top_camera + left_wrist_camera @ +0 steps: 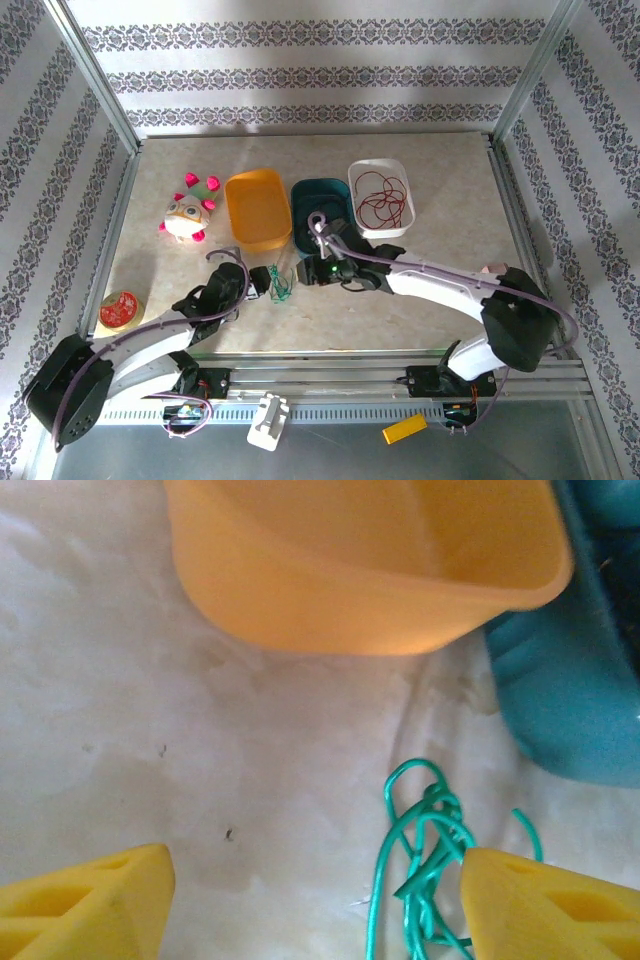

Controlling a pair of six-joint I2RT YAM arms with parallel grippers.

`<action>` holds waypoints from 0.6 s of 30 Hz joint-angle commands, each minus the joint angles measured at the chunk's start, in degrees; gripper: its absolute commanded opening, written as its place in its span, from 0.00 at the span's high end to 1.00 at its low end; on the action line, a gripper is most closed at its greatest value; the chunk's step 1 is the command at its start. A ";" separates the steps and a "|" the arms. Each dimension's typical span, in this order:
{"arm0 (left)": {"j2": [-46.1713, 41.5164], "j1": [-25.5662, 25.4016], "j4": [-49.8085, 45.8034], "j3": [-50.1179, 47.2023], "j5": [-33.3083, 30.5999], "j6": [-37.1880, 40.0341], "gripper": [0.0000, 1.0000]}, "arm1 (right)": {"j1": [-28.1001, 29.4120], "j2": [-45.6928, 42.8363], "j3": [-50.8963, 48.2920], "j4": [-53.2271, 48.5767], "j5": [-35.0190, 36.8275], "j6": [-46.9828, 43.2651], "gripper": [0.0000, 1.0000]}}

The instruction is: Untangle the cables

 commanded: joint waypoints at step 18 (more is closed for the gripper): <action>16.78 1.39 11.62 2.86 6.68 1.98 0.44 | 3.00 18.05 11.14 1.61 -5.49 -4.31 0.57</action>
